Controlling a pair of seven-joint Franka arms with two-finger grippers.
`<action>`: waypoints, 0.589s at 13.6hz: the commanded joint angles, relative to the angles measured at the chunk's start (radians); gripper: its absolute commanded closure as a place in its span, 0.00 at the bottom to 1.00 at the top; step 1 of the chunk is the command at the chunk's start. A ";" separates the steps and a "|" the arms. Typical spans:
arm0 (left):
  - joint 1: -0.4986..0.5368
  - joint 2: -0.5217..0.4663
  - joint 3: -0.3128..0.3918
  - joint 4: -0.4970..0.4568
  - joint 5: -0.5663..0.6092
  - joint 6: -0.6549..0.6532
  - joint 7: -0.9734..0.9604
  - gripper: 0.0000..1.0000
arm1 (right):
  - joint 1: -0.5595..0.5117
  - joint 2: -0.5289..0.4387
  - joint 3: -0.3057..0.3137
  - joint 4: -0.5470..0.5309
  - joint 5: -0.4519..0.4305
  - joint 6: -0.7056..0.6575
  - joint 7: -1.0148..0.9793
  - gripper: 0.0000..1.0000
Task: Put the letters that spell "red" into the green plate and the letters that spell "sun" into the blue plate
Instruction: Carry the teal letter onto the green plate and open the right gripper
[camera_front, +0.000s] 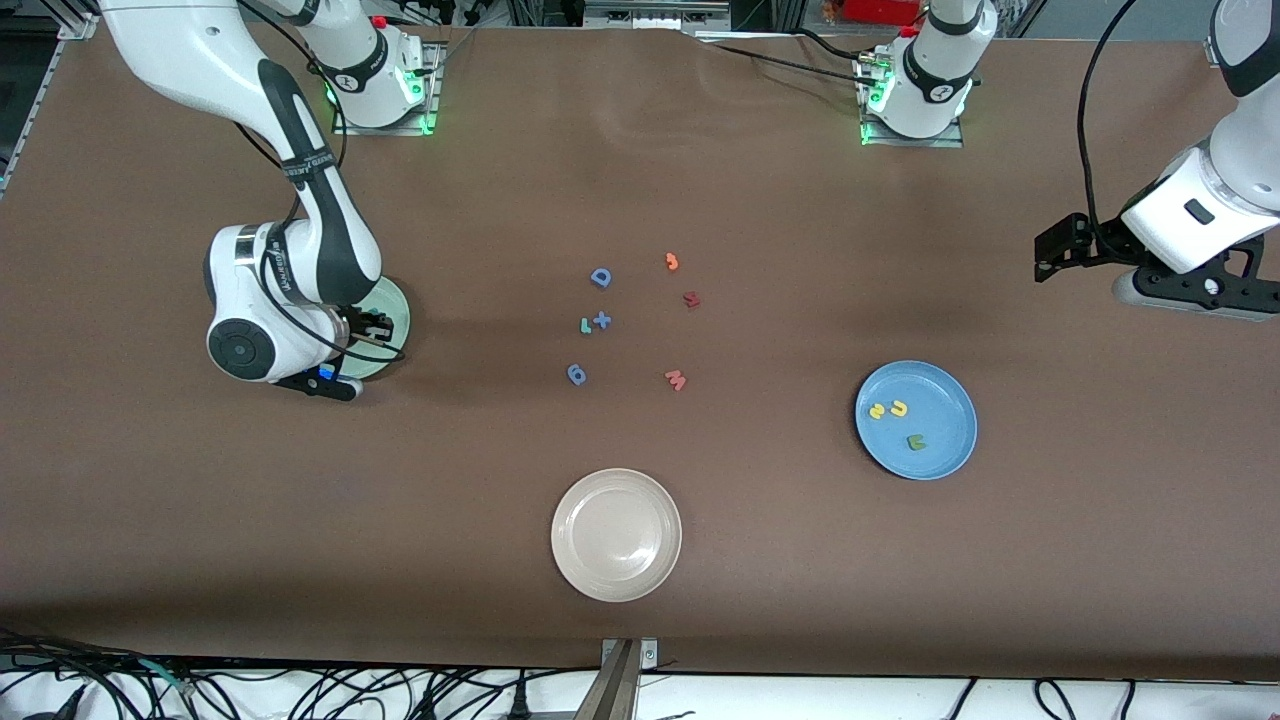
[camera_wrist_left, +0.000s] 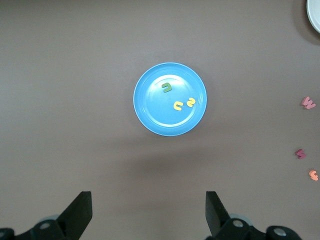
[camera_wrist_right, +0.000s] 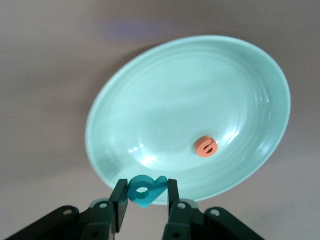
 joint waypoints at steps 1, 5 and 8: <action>0.010 -0.007 0.007 0.011 -0.023 -0.013 0.032 0.00 | 0.010 -0.029 -0.005 -0.049 0.016 0.028 -0.030 0.78; 0.015 -0.004 0.007 0.015 -0.025 -0.009 0.030 0.00 | 0.013 -0.040 0.001 -0.026 0.016 0.012 -0.009 0.01; 0.012 -0.006 0.000 0.015 -0.025 -0.010 0.030 0.00 | 0.029 -0.063 0.077 0.030 0.018 -0.009 0.154 0.02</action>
